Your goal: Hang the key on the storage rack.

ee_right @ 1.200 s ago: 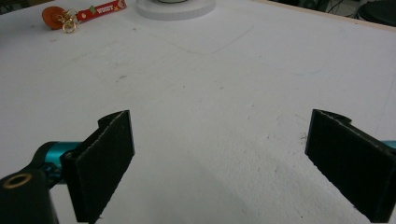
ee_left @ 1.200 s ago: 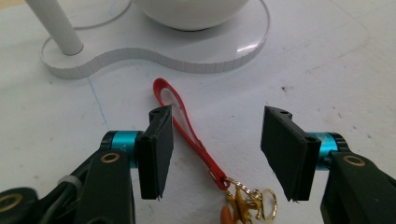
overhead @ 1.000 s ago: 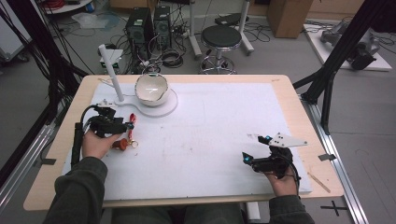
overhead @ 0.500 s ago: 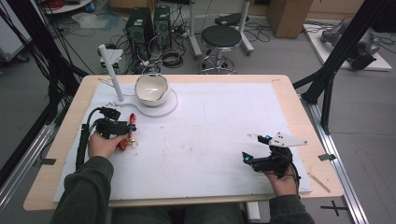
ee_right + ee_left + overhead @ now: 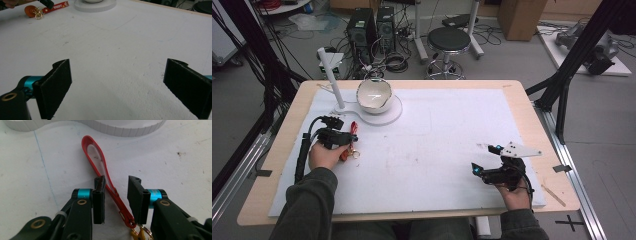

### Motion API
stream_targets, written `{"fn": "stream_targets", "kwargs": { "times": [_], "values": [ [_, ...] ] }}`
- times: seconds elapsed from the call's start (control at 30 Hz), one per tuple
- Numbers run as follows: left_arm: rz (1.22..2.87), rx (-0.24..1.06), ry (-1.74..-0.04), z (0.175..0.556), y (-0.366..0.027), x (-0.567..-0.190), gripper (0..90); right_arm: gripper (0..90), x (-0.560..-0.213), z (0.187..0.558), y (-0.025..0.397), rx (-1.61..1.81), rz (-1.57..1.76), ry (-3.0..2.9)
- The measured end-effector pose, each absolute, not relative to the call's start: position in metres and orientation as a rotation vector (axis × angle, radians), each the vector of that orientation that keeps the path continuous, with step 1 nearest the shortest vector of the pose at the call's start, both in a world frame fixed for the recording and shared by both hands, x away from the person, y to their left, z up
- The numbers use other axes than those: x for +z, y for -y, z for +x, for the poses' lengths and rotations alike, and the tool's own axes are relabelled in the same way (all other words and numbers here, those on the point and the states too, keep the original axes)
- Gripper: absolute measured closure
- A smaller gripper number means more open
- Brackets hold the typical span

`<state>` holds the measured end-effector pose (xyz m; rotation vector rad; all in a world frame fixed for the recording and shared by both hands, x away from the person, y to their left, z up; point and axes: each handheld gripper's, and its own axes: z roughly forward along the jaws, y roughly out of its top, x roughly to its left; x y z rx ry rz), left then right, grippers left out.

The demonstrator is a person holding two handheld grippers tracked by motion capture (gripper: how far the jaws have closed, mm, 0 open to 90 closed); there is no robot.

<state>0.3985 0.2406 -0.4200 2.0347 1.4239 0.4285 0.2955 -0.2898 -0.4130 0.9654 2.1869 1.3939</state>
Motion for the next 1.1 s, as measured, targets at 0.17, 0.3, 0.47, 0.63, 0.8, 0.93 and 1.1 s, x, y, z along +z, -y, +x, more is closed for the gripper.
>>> {"fn": "stream_targets", "kwargs": {
  "times": [0.17,0.3,0.47,0.63,0.8,0.93,1.1],
  "values": [
    [2.045,0.438,-1.435,0.3992,-0.2382,-0.4217,72.9,7.1,-0.4128,0.2955,0.2900,1.397,0.968,-2.187],
    [2.058,0.457,-1.456,0.3991,-0.2364,-0.4229,74.4,7.1,-0.4127,0.2955,0.2898,1.397,0.965,-2.186],
    [2.088,0.478,-1.466,0.3989,-0.2345,-0.4245,77.1,7.1,-0.4125,0.2958,0.2893,1.397,0.960,-2.184],
    [2.087,0.482,-1.467,0.3989,-0.2344,-0.4245,84.1,7.1,-0.4125,0.2958,0.2881,1.400,0.961,-2.187],
    [2.096,0.480,-1.456,0.3989,-0.2349,-0.4242,85.9,7.1,-0.4125,0.2959,0.2878,1.399,0.956,-2.189],
    [2.097,0.477,-1.437,0.3982,-0.2348,-0.4240,86.3,7.1,-0.4126,0.2955,0.2870,1.397,0.959,-2.193],
    [2.104,0.476,-1.403,0.3960,-0.2351,-0.4225,86.4,7.1,-0.4126,0.2956,0.2865,1.393,0.959,-2.193]
  ]
}}
